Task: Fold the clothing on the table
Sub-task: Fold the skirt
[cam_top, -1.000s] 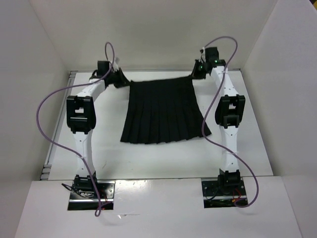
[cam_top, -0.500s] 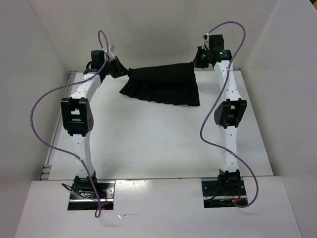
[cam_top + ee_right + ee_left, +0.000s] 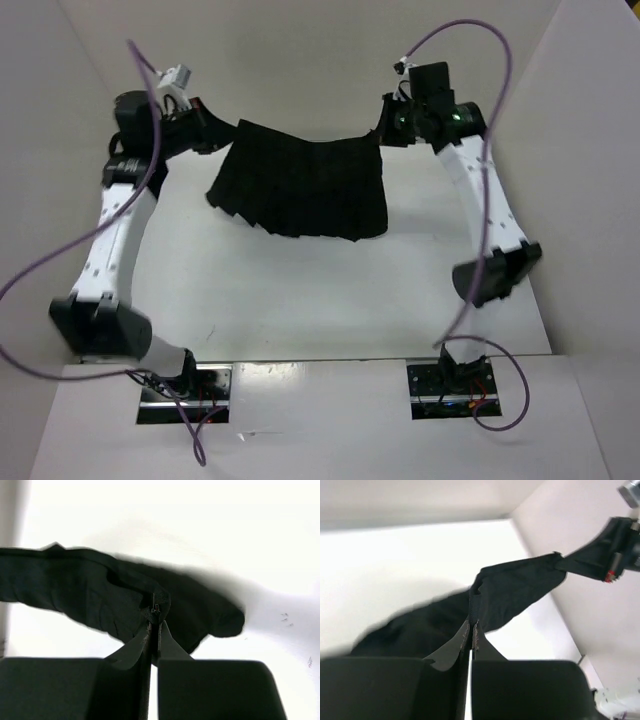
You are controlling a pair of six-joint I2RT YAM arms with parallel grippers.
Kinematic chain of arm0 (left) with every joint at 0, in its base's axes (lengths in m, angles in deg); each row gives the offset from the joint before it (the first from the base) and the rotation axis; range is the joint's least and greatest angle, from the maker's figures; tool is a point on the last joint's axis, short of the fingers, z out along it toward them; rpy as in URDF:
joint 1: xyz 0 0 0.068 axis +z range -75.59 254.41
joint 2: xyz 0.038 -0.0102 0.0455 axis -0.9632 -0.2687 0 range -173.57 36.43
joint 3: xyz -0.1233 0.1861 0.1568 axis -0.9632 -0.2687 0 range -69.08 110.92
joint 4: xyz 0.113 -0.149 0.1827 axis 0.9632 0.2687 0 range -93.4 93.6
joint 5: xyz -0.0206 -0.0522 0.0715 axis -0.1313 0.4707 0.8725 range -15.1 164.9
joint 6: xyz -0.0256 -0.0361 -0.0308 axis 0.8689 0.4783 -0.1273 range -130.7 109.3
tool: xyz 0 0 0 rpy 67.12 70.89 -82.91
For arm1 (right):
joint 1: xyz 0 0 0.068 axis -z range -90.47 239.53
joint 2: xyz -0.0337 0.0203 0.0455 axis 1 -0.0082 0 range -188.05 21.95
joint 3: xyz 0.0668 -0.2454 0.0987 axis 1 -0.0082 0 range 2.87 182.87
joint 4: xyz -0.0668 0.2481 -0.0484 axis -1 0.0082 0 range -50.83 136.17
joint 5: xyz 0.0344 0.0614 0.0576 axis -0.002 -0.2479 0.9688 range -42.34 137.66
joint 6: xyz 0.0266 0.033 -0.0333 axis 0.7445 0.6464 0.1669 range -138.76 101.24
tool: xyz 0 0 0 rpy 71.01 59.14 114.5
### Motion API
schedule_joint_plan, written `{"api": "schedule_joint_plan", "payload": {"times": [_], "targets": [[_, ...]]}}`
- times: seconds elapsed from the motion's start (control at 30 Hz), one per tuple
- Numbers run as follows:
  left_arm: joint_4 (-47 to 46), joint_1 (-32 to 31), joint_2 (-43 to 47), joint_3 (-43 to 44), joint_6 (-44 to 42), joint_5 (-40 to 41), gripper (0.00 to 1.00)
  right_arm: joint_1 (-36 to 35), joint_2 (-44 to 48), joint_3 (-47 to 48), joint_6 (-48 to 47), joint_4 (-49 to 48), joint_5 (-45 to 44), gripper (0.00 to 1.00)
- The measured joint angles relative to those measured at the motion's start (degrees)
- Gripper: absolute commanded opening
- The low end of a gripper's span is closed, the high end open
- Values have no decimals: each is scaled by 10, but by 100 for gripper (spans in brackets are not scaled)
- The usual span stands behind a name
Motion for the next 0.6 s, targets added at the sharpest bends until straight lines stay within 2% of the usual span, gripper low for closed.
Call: {"api": "schedule_joint_plan", "payload": {"times": [0.07, 0.17, 0.3, 0.47, 0.6], "targets": [[2, 1, 113, -37, -4, -5, 0, -24, 103, -48, 0, -9, -3, 0], [15, 1, 235, -65, -7, -11, 0, -47, 248, -129, 1, -17, -4, 0], [55, 1, 316, -83, -7, -14, 0, -54, 388, -210, 8, -25, 3, 0], [78, 1, 323, -125, -4, -3, 0, -35, 446, -272, 16, -45, 30, 0], [64, 1, 243, -158, -2, 3, 0, 20, 382, -339, 14, -85, 66, 0]]}}
